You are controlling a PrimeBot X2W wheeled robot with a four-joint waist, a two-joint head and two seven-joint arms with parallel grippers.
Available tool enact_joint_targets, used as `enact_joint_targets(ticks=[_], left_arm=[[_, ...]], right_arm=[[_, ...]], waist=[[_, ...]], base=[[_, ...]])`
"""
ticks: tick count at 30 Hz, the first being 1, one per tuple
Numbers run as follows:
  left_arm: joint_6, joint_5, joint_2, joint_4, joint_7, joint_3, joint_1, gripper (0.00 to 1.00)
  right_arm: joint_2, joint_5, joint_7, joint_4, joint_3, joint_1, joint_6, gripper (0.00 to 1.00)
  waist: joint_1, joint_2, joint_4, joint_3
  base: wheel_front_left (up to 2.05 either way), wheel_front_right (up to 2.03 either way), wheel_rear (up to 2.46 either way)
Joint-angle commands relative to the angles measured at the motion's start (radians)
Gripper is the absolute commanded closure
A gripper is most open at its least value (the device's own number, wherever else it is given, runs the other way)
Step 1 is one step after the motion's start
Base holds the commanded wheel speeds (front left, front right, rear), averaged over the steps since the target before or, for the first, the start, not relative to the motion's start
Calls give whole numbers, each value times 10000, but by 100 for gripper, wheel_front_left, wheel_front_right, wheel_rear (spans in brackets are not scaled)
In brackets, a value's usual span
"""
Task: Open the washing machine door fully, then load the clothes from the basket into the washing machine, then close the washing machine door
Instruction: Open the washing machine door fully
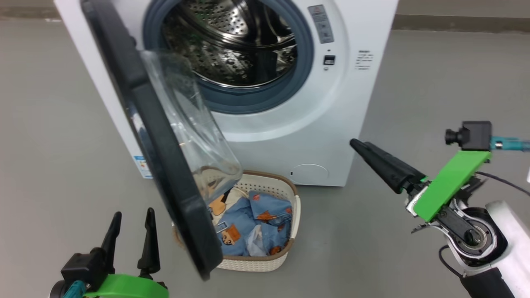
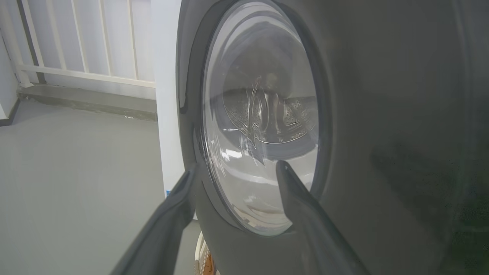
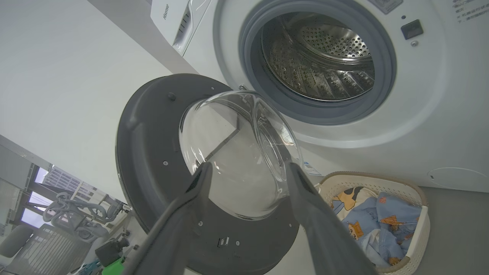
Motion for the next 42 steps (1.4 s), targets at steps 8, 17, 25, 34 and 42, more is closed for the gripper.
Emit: enact_joint_targets(ticks=[8,17,25,34,42], left_arm=[[126,-54,250,-245,-143,262,-145,0],[207,-155,325,-322,-160,308,14,0],[474,-202,364,-689,-88,403,346,0],[520,-247,462,-950,-10,363,405,0],[604,-261,475,-1035,25,281,328,0]], right_arm=[[-836,-1709,-2554,-235,486,540,58,0],[-1218,-3675,-5538,781,277,1600,58,0],[-871,-5111,-6329,1794,167,1843,58,0],[-501,-6592,-6539,2766,116,1817,58,0],[-251,-7106,-6576,2925,-91,1726,58,0]], waist=[[0,0,-521,-92],[0,0,-799,-144],[0,0,-1162,-187],[0,0,-1158,-122],[0,0,-1107,-34]], base=[[0,0,0],[0,0,0],[0,0,0],[0,0,0],[0,0,0]])
